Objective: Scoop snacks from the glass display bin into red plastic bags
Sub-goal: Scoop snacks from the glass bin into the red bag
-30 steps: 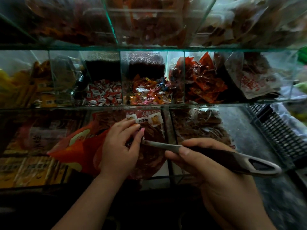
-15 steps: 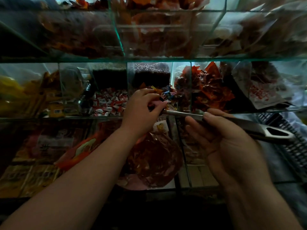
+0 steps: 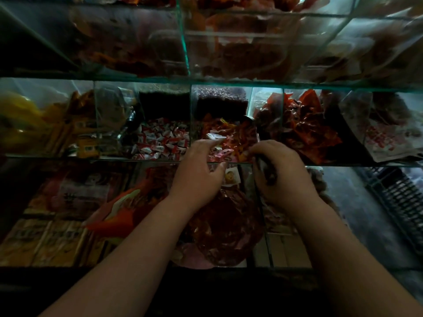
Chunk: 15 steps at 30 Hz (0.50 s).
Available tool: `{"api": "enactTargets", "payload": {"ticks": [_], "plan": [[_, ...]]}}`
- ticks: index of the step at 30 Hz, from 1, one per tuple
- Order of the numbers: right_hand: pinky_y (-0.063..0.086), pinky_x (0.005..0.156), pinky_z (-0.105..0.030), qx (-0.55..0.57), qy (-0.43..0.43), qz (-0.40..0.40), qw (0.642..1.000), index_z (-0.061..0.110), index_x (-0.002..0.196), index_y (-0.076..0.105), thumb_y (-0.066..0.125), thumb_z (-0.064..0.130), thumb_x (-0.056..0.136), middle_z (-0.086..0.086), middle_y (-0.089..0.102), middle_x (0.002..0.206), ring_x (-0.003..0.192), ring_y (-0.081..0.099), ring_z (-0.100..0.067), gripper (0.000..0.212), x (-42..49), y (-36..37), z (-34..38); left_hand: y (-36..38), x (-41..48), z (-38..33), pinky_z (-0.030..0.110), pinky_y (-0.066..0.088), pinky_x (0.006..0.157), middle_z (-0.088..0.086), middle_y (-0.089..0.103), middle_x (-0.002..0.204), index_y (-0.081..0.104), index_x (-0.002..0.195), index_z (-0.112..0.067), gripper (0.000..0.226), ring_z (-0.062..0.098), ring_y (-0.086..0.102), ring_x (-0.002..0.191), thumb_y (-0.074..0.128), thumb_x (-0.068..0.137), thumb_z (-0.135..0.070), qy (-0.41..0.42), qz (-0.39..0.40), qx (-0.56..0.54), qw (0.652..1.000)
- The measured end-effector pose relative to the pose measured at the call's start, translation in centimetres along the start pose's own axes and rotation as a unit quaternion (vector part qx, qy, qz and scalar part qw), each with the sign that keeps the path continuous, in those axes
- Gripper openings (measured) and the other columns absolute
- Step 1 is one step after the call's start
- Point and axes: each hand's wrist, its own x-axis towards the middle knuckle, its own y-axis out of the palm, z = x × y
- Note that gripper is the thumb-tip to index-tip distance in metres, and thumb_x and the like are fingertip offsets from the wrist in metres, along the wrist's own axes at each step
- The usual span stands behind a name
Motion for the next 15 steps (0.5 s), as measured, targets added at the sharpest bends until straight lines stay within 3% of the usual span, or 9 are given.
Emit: {"api": "enactTargets", "payload": {"ticks": [3, 7, 10, 11, 12, 13, 14, 15], "plan": [[0.056, 0.092, -0.046, -0.034, 0.014, 0.072, 0.997, 0.021, 0.120, 0.070, 0.071, 0.034, 0.073, -0.004, 0.061, 0.129, 0.113, 0.062, -0.028, 0.049, -1.2, -0.3, 1.2, -0.3, -0.5, 0.0, 0.035, 0.044, 0.108, -0.009, 0.052, 0.138, 0.053, 0.139, -0.030, 0.050, 0.011, 0.048, 0.129, 0.070, 0.092, -0.035, -0.012, -0.001, -0.005, 1.000], [0.056, 0.094, -0.045, 0.004, -0.019, 0.018, 1.000, 0.017, 0.119, 0.070, 0.057, 0.050, 0.074, -0.004, 0.058, 0.137, 0.120, 0.061, -0.024, 0.057, -3.5, -1.4, 2.6, -0.7, -0.9, -0.5, 0.035, 0.044, 0.107, -0.012, 0.051, 0.136, 0.054, 0.137, -0.034, 0.047, 0.010, 0.049, 0.127, 0.069, 0.093, -0.035, -0.028, -0.008, -0.028, 0.999], [0.053, 0.097, -0.030, 0.061, -0.042, -0.080, 0.994, 0.016, 0.114, 0.071, 0.061, 0.032, 0.090, -0.001, 0.063, 0.131, 0.119, 0.063, -0.014, 0.030, -5.4, -1.8, 3.3, -1.2, -1.5, -0.9, 0.019, 0.042, 0.099, -0.018, 0.050, 0.132, 0.054, 0.136, -0.035, 0.047, -0.004, 0.049, 0.117, 0.070, 0.092, -0.035, -0.047, -0.019, -0.046, 0.998], [0.050, 0.099, -0.023, 0.074, -0.009, -0.078, 0.994, 0.014, 0.115, 0.070, 0.063, 0.020, 0.095, -0.003, 0.064, 0.130, 0.121, 0.062, -0.013, 0.022, -5.1, -2.1, 3.5, -1.6, -2.0, -1.0, 0.013, 0.040, 0.094, -0.021, 0.049, 0.131, 0.054, 0.136, -0.037, 0.048, -0.011, 0.048, 0.111, 0.070, 0.092, -0.036, -0.052, -0.023, -0.057, 0.997], [0.045, 0.100, -0.019, 0.082, 0.045, -0.014, 0.996, 0.009, 0.122, 0.067, 0.062, 0.011, 0.098, -0.008, 0.063, 0.133, 0.126, 0.060, -0.018, 0.024, -4.4, -3.0, 3.7, -2.1, -2.7, -0.9, 0.011, 0.040, 0.091, -0.024, 0.049, 0.130, 0.053, 0.135, -0.040, 0.046, -0.014, 0.049, 0.108, 0.070, 0.092, -0.037, -0.059, -0.028, -0.072, 0.995], [0.041, 0.101, -0.020, 0.094, 0.043, 0.157, 0.982, 0.005, 0.132, 0.061, 0.057, 0.007, 0.101, -0.014, 0.059, 0.139, 0.134, 0.054, -0.025, 0.031, -5.1, -4.6, 3.5, -2.7, -3.7, -0.8, 0.014, 0.042, 0.092, -0.025, 0.052, 0.130, 0.053, 0.132, -0.043, 0.044, -0.013, 0.051, 0.109, 0.070, 0.092, -0.037, -0.065, -0.034, -0.086, 0.994], [0.038, 0.103, -0.024, 0.077, 0.032, 0.274, 0.958, 0.004, 0.141, 0.053, 0.051, 0.007, 0.103, -0.019, 0.054, 0.145, 0.139, 0.048, -0.029, 0.038, -5.2, -5.4, 2.3, -3.4, -4.9, -0.6, 0.018, 0.045, 0.093, -0.025, 0.054, 0.128, 0.054, 0.129, -0.047, 0.042, -0.011, 0.052, 0.111, 0.070, 0.091, -0.038, -0.069, -0.041, -0.093, 0.992], [0.037, 0.103, -0.023, 0.148, 0.040, 0.344, 0.926, 0.004, 0.147, 0.044, 0.046, 0.008, 0.104, -0.020, 0.049, 0.149, 0.141, 0.044, -0.030, 0.043, -5.3, -5.7, 1.6, -4.1, -6.2, -0.3, 0.022, 0.046, 0.093, -0.026, 0.056, 0.125, 0.055, 0.125, -0.049, 0.039, -0.008, 0.054, 0.113, 0.070, 0.091, -0.038, -0.072, -0.049, -0.089, 0.992]]}}
